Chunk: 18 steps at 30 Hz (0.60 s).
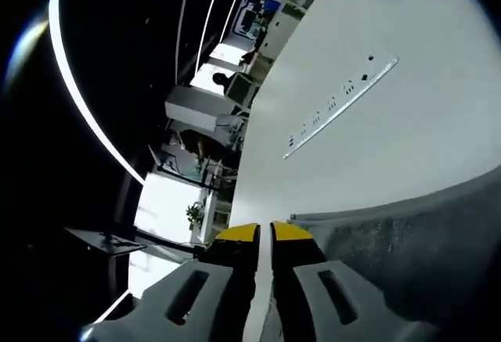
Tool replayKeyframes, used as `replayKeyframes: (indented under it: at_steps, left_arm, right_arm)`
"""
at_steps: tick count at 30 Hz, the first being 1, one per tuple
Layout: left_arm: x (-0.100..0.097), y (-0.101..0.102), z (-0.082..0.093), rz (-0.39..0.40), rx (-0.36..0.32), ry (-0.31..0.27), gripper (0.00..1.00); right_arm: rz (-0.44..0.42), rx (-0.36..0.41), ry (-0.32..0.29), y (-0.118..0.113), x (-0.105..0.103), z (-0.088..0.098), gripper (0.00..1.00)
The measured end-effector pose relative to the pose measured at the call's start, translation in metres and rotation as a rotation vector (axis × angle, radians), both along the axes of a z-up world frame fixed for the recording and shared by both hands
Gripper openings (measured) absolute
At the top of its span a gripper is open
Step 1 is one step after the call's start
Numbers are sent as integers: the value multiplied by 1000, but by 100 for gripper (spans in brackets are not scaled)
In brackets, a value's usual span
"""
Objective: Fold the towel on the table until its edges align and the towel forms a compact rectangular stack.
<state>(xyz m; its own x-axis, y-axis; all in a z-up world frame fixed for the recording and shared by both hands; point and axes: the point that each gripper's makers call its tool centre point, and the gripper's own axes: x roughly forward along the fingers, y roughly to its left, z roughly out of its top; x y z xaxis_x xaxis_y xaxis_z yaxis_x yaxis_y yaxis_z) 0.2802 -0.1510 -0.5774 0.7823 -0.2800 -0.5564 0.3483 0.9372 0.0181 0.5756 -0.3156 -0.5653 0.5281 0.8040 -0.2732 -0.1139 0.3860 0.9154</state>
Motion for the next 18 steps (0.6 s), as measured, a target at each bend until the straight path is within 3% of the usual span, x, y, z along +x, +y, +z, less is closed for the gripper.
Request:
replayKeyframes:
  at_steps: [5,12,15,18]
  left_arm:
    - [6,-11,18,-44,6,-30,13]
    - [25,-25,60,-69,-15,-132,14]
    - [31,-34,62,-78,-17,-120,15]
    - [37,-45,61,-111,28,-109,16]
  right_arm:
    - [7,7,0,-11,-7,-2,2]
    - [12,-39,14,-31,-18,-13,2]
    - [27,-51,9,-34,-18,-13,2]
    - [36,-76,-12,-36,-19,-9,3]
